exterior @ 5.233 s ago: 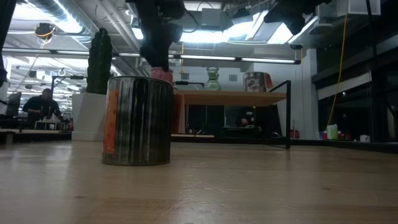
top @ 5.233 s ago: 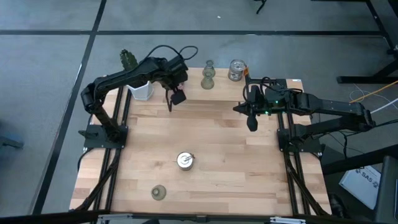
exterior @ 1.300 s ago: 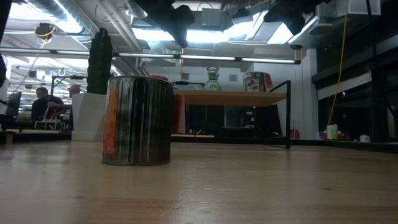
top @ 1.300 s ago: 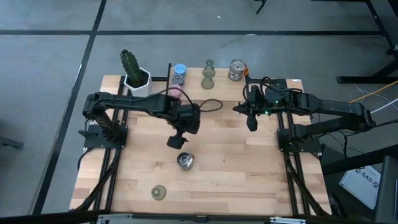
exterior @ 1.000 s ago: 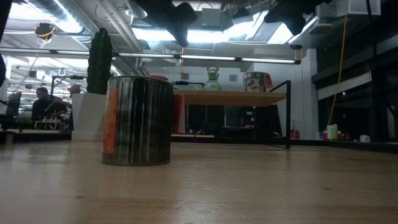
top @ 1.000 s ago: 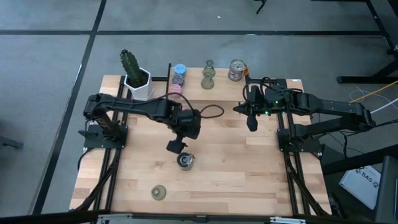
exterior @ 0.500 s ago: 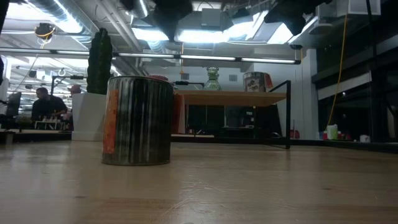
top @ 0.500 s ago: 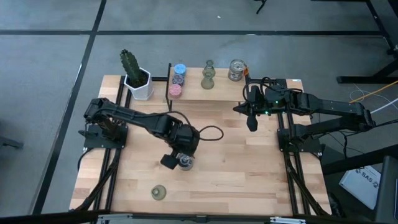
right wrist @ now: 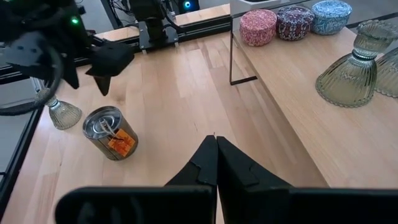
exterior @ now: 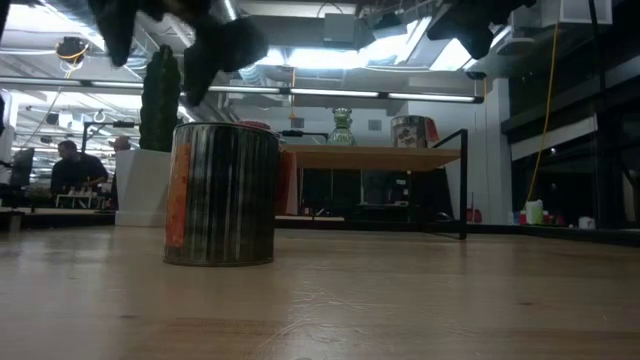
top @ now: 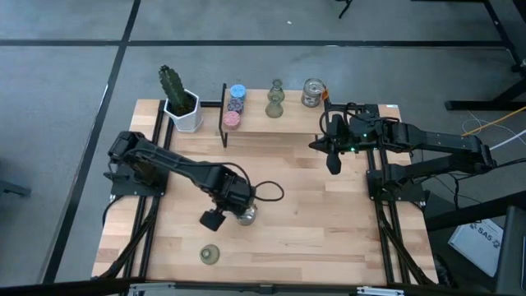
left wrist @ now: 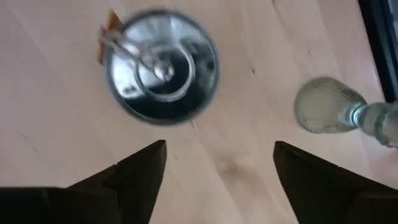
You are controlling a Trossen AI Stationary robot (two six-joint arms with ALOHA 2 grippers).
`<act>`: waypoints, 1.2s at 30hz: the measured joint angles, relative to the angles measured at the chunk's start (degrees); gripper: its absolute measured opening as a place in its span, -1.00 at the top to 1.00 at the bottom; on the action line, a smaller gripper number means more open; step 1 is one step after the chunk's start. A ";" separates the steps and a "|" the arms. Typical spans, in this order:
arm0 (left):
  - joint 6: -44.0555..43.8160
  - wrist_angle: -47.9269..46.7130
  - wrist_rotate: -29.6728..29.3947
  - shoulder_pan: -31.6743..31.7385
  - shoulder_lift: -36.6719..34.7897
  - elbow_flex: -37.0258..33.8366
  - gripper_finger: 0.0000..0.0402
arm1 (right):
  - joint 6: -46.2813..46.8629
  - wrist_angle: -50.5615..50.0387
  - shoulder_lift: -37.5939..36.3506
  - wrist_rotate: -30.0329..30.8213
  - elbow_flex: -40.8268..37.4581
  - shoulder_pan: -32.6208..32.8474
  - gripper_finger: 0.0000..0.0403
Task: Pick & Place candle stick holders
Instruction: Put the silver scented candle aligned with the silver scented candle on the shelf
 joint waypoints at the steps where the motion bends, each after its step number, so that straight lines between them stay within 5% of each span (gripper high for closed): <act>1: -0.27 0.62 0.23 0.00 -0.59 -1.38 -0.42 | 0.00 -0.03 0.00 0.00 0.00 0.00 1.00; 18: -6.46 19.26 -1.56 0.40 -4.64 -19.96 0.37 | 0.00 -2.94 0.00 0.02 0.00 0.00 1.00; 36: -9.90 30.29 -3.44 1.29 -4.64 -21.67 0.95 | 0.00 -2.96 0.00 0.04 0.00 0.00 1.00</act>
